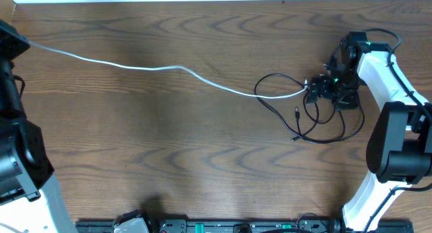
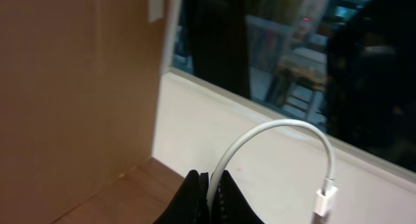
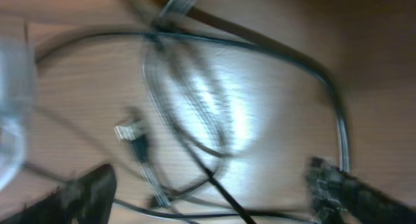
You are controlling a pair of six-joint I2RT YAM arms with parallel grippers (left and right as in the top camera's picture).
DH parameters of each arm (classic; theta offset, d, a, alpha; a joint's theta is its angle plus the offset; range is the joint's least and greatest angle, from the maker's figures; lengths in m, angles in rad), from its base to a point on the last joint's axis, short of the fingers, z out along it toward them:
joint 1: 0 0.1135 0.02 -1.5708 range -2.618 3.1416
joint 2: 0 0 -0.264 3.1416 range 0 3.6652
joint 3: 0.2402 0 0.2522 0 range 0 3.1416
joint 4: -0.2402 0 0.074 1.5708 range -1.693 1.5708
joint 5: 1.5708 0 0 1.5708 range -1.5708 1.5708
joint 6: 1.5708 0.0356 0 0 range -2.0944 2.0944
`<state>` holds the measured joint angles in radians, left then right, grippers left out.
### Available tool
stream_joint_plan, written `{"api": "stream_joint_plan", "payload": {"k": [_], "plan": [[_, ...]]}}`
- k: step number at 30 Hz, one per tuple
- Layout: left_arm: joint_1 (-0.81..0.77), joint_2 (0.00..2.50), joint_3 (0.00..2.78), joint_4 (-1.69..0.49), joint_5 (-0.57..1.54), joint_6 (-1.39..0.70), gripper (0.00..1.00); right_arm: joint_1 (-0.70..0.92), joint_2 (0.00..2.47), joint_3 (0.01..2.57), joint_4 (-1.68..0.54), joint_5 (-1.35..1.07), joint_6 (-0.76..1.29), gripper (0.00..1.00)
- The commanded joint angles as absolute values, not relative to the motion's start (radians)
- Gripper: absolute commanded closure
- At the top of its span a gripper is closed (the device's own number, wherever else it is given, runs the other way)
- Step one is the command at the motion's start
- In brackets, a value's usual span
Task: Untangle cables
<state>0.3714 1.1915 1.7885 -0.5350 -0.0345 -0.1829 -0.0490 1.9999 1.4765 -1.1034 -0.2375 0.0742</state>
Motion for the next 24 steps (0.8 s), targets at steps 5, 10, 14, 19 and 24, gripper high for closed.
{"api": "stream_joint_plan", "payload": {"k": [5, 10, 14, 19, 24], "plan": [[0.374, 1.221, 1.800, -0.529, 0.249, -0.219, 0.93, -0.033, 1.865, 1.546, -1.108, -0.555, -0.150, 0.01], [0.374, 1.215, 1.800, -0.488, 0.354, -0.269, 0.92, -0.024, 1.720, 1.597, -1.089, -0.608, -0.193, 0.01], [0.374, 1.191, 1.800, -0.419, 0.431, -0.344, 0.92, -0.024, 1.652, 1.598, -1.042, -0.529, -0.083, 0.02], [0.374, 1.161, 1.800, -0.353, 0.547, -0.435, 0.93, -0.015, 1.657, 1.590, -1.058, -0.501, -0.061, 0.08], [0.374, 1.145, 1.800, -0.171, 0.622, -0.616, 0.93, 0.037, 1.690, 1.577, -1.067, -0.499, -0.088, 0.13]]}}
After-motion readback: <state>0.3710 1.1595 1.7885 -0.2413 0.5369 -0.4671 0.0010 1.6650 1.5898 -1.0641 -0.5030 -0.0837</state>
